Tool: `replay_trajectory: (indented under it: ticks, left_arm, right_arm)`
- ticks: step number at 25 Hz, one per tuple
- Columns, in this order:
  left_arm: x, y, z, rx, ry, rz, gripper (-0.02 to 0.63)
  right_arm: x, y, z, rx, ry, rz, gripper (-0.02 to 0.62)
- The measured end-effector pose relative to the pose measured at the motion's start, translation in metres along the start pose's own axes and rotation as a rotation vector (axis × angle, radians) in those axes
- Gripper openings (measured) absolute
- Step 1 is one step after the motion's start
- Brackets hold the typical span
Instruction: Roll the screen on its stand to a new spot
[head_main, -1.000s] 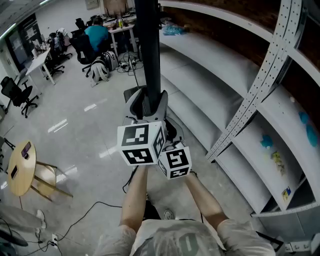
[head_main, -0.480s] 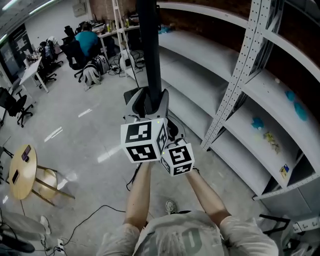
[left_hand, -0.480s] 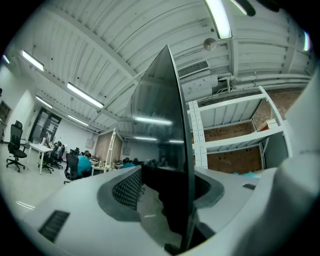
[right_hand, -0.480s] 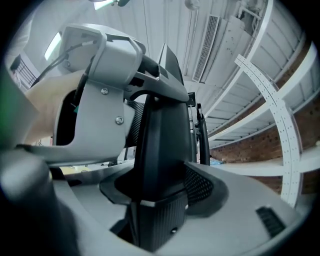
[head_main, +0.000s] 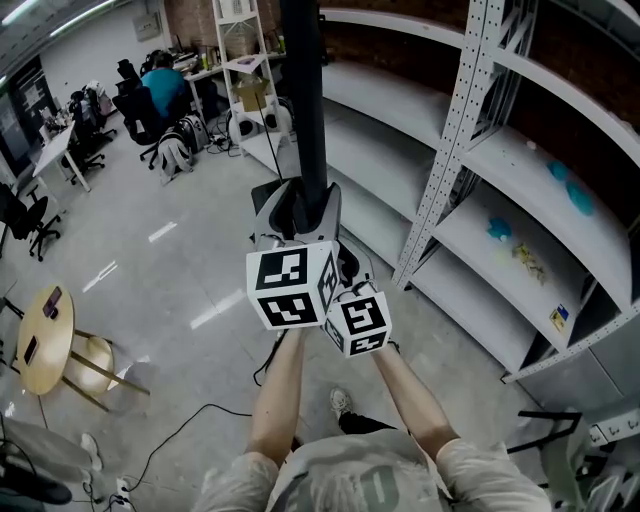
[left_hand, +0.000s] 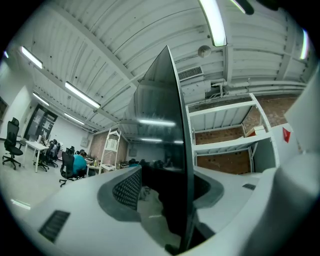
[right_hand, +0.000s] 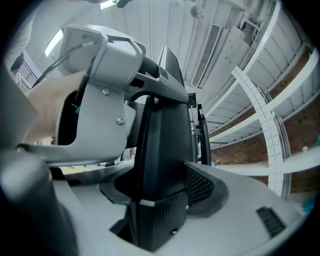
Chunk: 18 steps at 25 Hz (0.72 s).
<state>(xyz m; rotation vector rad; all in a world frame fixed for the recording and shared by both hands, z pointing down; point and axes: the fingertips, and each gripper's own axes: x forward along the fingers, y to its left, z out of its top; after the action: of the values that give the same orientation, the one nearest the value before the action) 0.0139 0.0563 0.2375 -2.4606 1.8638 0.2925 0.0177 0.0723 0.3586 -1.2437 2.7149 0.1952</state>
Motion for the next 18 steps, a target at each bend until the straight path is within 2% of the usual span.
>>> replay_trajectory:
  ticks: [8, 18]
  left_arm:
    - [-0.049, -0.036, 0.005, -0.011, -0.004, -0.031, 0.253]
    - [-0.088, -0.087, 0.008, -0.018, 0.0, -0.04, 0.25]
  right_arm:
    - [-0.056, 0.023, 0.017, -0.011, 0.0, -0.028, 0.261]
    - [-0.119, 0.028, 0.03, -0.015, 0.01, -0.026, 0.265]
